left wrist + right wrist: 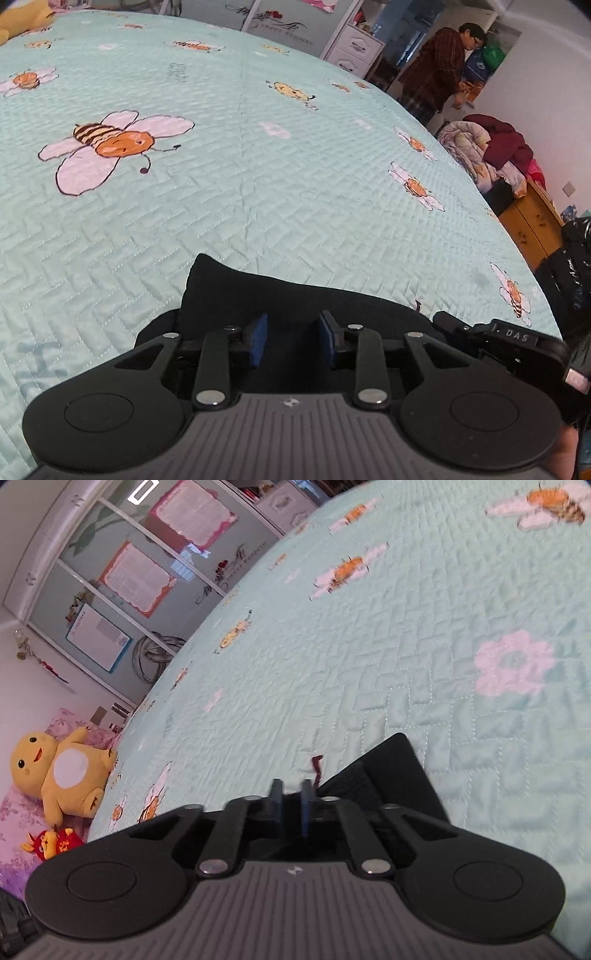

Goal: Fold clothes

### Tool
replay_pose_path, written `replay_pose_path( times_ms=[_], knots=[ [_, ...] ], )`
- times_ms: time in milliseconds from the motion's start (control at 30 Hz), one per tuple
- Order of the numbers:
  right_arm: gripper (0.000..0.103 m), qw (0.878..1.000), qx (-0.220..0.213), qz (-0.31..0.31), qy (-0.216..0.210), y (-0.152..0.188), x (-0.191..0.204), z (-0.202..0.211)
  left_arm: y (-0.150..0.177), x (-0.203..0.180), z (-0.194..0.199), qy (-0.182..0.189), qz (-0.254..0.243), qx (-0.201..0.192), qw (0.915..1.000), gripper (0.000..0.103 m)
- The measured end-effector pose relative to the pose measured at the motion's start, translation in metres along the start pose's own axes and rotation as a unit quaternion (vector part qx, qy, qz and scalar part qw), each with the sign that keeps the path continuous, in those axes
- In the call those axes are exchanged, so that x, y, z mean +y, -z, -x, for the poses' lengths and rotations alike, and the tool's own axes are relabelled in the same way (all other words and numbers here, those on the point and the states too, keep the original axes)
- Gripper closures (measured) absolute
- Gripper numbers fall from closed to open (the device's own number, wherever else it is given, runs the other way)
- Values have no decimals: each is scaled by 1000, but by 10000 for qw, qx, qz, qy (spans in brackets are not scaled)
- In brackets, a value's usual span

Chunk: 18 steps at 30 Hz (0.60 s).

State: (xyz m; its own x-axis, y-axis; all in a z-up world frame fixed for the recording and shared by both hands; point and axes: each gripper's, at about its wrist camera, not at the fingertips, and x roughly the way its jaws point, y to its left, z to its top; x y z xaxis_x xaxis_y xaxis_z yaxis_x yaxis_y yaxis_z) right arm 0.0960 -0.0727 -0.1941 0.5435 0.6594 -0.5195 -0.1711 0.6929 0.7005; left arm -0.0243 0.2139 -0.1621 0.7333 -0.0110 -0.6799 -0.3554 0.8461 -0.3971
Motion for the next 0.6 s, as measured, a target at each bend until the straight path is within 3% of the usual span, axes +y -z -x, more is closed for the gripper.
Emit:
replay_pose_path(
  times_ms=[67,133,167,267,367,433,467,567,600],
  knots=[
    [99,9995,-152,-5,-265,2,3,19,4,-9,18,-28,-242,-113,9996,70],
    [94,9975,-419,241,-511,9,13,52,13,-18,41,-59,-577,-297,9979,61],
    [86,9963,-505,345,-601,14,17,69,20,-22,52,-87,-744,-387,9964,59],
    [77,9950,-413,482,-771,31,21,96,37,-24,55,-232,-1003,-346,9941,49],
    [78,9980,-52,553,-308,35,13,67,43,-18,39,-453,-937,-100,9945,52],
    [101,9991,29,426,-48,29,5,45,42,-22,49,-416,-887,-107,9951,52],
    [103,9996,31,284,-4,25,3,40,44,-26,59,-298,-947,-170,9949,52],
    [95,9992,-234,129,-310,21,15,64,55,-37,81,-65,-1148,-284,9930,50],
    [87,9982,-379,303,-362,23,23,74,61,-39,82,-50,-1208,-252,9923,50]
  ],
)
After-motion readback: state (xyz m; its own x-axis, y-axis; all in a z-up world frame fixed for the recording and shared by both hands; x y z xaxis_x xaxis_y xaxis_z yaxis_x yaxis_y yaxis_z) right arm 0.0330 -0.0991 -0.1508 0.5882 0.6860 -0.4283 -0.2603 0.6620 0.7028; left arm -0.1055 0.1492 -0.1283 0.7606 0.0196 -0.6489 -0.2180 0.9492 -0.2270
